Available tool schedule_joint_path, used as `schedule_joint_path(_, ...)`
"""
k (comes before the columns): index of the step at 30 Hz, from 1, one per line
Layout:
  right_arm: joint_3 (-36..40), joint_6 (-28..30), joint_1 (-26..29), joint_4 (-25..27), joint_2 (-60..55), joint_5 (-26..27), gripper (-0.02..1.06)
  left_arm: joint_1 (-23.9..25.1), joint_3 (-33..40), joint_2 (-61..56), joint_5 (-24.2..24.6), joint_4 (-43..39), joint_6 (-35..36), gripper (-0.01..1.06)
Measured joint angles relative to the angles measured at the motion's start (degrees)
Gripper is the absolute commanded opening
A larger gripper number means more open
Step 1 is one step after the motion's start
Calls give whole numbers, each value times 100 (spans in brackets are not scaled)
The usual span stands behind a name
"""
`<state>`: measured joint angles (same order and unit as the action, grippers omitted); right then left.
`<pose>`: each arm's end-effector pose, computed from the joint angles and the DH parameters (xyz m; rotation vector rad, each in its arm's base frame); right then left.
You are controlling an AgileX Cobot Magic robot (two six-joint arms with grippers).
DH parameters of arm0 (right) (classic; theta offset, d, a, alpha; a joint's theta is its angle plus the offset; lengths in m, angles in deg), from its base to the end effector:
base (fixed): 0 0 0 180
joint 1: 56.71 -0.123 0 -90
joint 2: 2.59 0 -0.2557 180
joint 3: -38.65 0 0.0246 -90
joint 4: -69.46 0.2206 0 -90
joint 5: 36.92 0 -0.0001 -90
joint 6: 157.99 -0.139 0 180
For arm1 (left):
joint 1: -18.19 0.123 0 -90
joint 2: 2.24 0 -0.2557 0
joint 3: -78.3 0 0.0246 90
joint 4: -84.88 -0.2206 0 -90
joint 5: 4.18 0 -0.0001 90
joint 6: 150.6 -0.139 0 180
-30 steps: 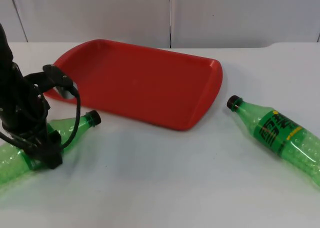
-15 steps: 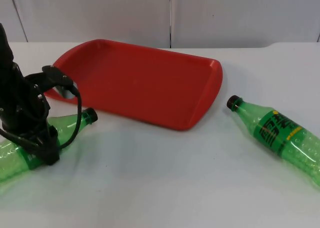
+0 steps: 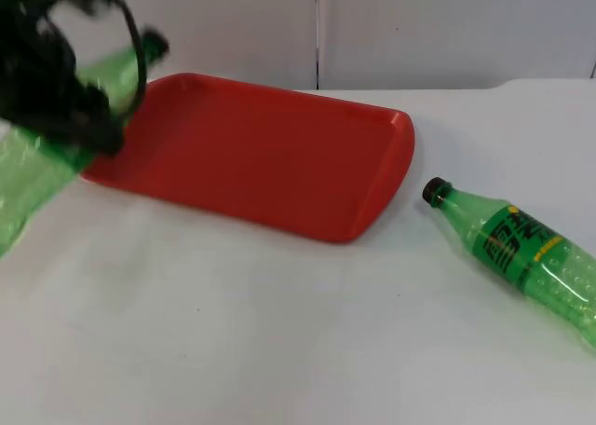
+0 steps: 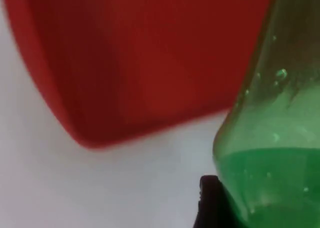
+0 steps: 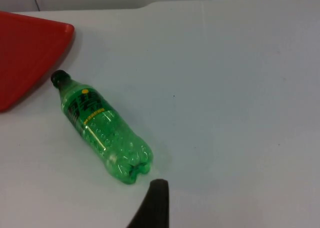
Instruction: Place the bottle upright on the tray.
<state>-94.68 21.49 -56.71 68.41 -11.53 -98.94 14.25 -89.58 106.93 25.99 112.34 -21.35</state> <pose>0.0386 -0.0023 0.2431 0.0105 2.0529 -0.0163 0.3526 -0.0566 0.1555 0.7537 2.4438 -0.1534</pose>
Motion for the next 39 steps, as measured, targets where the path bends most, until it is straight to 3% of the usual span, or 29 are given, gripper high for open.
schedule_joint_path(9,0,0,0,0,0,0,82,0,0,-1110,-1028,1472,0,0)
schedule_joint_path(12,0,0,0,0,0,0,82,0,9,-1485,-1741,2310,0,0)
schedule_joint_path(17,0,0,0,0,0,0,82,0,9,-1768,-2376,2949,0,0)
schedule_joint_path(28,0,18,0,0,0,0,82,0,9,-1832,-2678,3122,-131,0)
schedule_joint_path(39,0,18,0,0,0,0,82,0,-438,-1832,-2491,3442,-142,0)
